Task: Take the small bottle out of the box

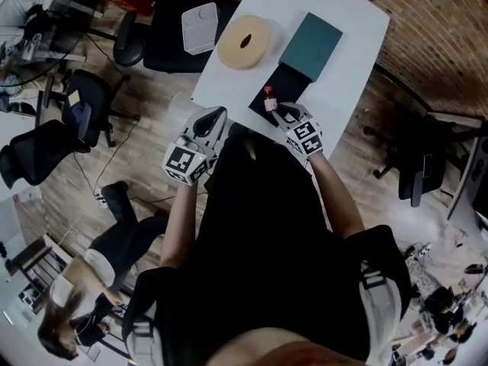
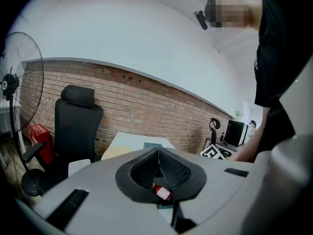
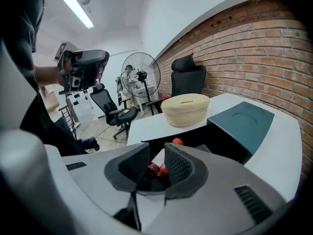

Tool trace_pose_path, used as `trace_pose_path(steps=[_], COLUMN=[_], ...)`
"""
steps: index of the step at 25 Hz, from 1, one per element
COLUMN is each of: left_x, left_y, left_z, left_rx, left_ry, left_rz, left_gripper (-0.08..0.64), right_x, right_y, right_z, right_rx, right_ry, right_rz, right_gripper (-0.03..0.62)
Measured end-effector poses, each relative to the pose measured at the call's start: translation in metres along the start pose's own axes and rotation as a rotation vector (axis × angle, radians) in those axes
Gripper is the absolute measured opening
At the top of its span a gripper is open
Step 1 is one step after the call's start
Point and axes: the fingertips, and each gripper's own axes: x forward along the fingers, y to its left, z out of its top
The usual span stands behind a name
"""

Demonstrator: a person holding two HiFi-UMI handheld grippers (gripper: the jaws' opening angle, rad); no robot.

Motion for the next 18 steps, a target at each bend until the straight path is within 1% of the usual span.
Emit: trace_pose_path(steps=[4,10,13,18], left_x=[0.006,0.021,0.026,0.025], left_y=[0.007,0.022,0.028,0.034], left_z=[0.006,0.012,0.016,0.016], left_rx=[0.001,0.025,0.041,0.046], left_ry=[-0.007,0.001,0.002,0.014], left_rz=[-0.046,-0.118,-0.152,-0.182], left_gripper=[0.021,0.021,0.021,0.021], right_x=[0.003,0.011,0.019,0.029], right_y=[0.003,0.004,0.002,-0.004], right_z=[-0.002,0.001,-0.003,-0.006], right_rx=[0.027,0.104,0.120,0.161], right_ry=[0.006,-0.011,0.002,0.005], right_rz=[-0.031,-0.087,-0.120,-0.184], right_gripper=[0.107,0.154,0.169,0.187])
